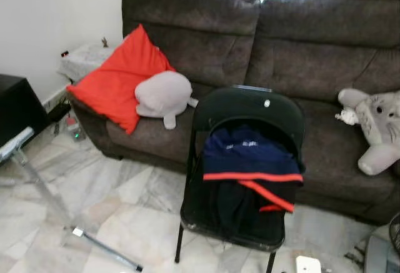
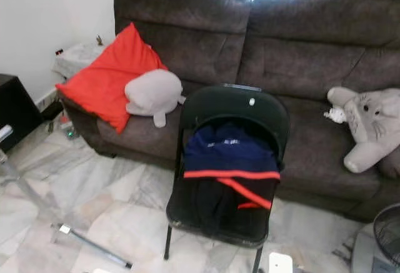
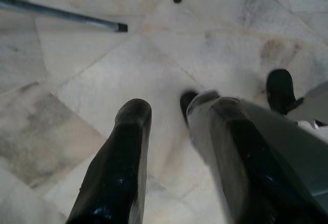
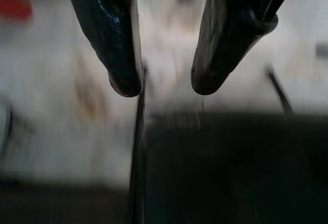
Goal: Hang hanger
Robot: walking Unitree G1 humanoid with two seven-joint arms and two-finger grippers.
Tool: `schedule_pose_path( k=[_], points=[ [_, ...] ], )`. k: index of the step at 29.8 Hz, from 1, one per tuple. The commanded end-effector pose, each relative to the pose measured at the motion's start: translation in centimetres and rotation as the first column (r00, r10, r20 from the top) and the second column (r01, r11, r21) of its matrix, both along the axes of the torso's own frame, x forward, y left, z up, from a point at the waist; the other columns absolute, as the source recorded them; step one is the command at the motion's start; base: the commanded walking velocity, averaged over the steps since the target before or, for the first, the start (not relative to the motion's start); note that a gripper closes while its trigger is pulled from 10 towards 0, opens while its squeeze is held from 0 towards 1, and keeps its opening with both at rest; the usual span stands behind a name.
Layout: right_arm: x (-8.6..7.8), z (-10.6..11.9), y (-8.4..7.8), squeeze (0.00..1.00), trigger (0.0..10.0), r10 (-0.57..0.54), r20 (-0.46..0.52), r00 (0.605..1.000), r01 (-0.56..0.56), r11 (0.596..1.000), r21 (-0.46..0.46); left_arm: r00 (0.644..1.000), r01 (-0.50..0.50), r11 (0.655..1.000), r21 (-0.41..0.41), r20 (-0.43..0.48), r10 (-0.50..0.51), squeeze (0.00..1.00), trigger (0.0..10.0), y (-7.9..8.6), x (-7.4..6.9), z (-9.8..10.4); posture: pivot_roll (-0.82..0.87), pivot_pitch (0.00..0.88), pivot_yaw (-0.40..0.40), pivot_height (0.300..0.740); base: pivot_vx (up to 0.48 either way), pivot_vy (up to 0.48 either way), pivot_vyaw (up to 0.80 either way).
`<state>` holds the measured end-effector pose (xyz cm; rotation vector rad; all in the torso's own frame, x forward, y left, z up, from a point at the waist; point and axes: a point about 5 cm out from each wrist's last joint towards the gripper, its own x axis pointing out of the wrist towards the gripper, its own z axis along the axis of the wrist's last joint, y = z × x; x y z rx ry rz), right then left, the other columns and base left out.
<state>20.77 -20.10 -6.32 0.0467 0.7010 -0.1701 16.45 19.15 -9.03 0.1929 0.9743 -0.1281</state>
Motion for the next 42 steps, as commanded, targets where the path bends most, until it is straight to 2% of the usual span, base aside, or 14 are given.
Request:
schedule_pose_path(
  k=[1, 3, 5, 12, 16, 18, 23, 29, 34, 35, 36, 40, 41, 42],
  points=[
    [0.8, 0.4, 1.3, 0.0, 10.0, 0.022, 0.045, 0.999, -0.023, 0.999, 0.024, 0.999, -0.009, 1.0, 0.025, -0.031, 0.009, 0.0, 10.0, 1.0, -0.9, -0.3, -0.01, 0.053, -0.023, 0.74, 0.0, 0.0, 0.0],
    [1.5, 1.0, 1.4, 0.0, 10.0, 0.019, 0.095, 0.995, -0.021, 1.0, 0.018, 0.999, -0.012, 1.0, 0.021, -0.03, 0.012, 0.0, 10.0, 1.0, -1.0, -0.3, -0.01, 0.05, -0.027, 0.74, 0.0, 0.0, 0.0],
    [3.2, 2.8, 1.5, 0.0, 10.0, 0.009, 0.237, 0.971, -0.011, 1.0, 0.005, 0.999, -0.011, 1.0, 0.019, -0.032, 0.011, 0.0, 10.0, 1.0, -1.1, -0.3, -0.02, 0.042, -0.038, 0.74, 0.0, 0.0, 0.0],
    [3.3, 5.5, 1.4, 0.0, 10.0, 0.027, 0.434, 0.901, -0.009, 0.999, -0.045, 0.999, -0.01, 1.0, 0.011, -0.038, 0.011, 0.0, 10.0, 0.8, -1.3, -0.4, -0.04, 0.031, -0.058, 0.74, 0.0, 0.0, 0.0],
    [1.5, 6.0, 1.2, 0.0, 10.0, 0.036, 0.456, 0.889, -0.015, 0.999, -0.048, 0.999, -0.006, 1.0, 0.01, -0.045, 0.007, 0.0, 10.0, 0.8, -1.5, -0.5, -0.05, 0.026, -0.061, 0.74, 0.0, 0.0, 0.0],
    [-0.5, 5.9, 1.4, 0.0, 10.0, 0.063, 0.425, 0.903, -0.052, 0.998, -0.038, 0.999, 0.001, 1.0, 0.011, -0.053, 0.0, 0.0, 10.0, 0.9, -1.6, -0.5, -0.06, 0.023, -0.061, 0.74, 0.0, 0.0, 0.0],
    [-2.1, 5.7, 1.0, 0.0, 10.0, 0.076, 0.374, 0.925, -0.054, 0.996, -0.07, 0.998, 0.007, 1.0, 0.013, -0.057, -0.006, 0.0, 10.0, 1.0, -1.6, -0.5, -0.06, 0.017, -0.06, 0.74, 0.0, 0.0, 0.0],
    [-1.5, 8.9, -1.1, 0.0, 10.0, -0.029, 0.456, 0.889, 0.094, 0.988, -0.12, 0.999, 0.011, 1.0, 0.018, -0.05, -0.01, 0.0, 10.0, 1.2, -0.9, -0.2, -0.07, 0.01, -0.057, 0.74, 0.0, 0.0, 0.0],
    [0.6, 12.3, -4.0, 0.0, 10.0, -0.096, 0.554, 0.827, 0.25, 0.945, -0.209, 0.999, 0.018, 1.0, 0.017, -0.035, -0.017, 0.0, 10.0, 0.9, 0.3, 0.2, -0.07, 0.019, -0.052, 0.74, 0.0, 0.0, 0.0],
    [1.1, 12.6, -3.9, 0.22, 10.0, -0.079, 0.562, 0.823, 0.227, 0.954, -0.198, 0.999, 0.018, 1.0, 0.016, -0.033, -0.018, 0.0, 10.0, 0.8, 0.4, 0.2, -0.07, 0.022, -0.052, 0.74, 0.0, 0.0, 0.0],
    [2.1, 13.1, -3.5, 1.0, 10.0, 0.0, 0.565, 0.825, 0.157, 0.961, -0.229, 0.999, 0.017, 1.0, 0.013, -0.029, -0.017, 0.0, 10.0, 0.5, 0.7, 0.3, -0.07, 0.026, -0.05, 0.74, 0.0, 0.0, 0.0],
    [3.5, 13.8, -3.0, 1.0, 10.0, 0.143, 0.505, 0.851, 0.062, 0.928, -0.367, 1.0, 0.015, 1.0, 0.005, -0.024, -0.015, 0.0, 10.0, -0.3, 1.2, 0.3, -0.06, 0.03, -0.053, 0.74, 0.0, 0.0, 0.0],
    [3.6, 13.8, -3.1, 0.69, 10.0, 0.148, 0.495, 0.856, 0.062, 0.922, -0.383, 1.0, 0.015, 1.0, 0.001, -0.021, -0.015, 0.0, 10.0, -0.7, 1.3, 0.3, -0.06, 0.035, -0.053, 0.74, 0.0, 0.0, 0.0],
    [3.7, 13.8, -3.2, 0.69, 10.0, 0.147, 0.491, 0.859, 0.065, 0.919, -0.39, 1.0, 0.015, 1.0, -0.001, -0.02, -0.015, 0.0, 10.0, -0.9, 1.3, 0.3, -0.06, 0.036, -0.053, 0.74, 0.0, 0.0, 0.0]
  ],
)
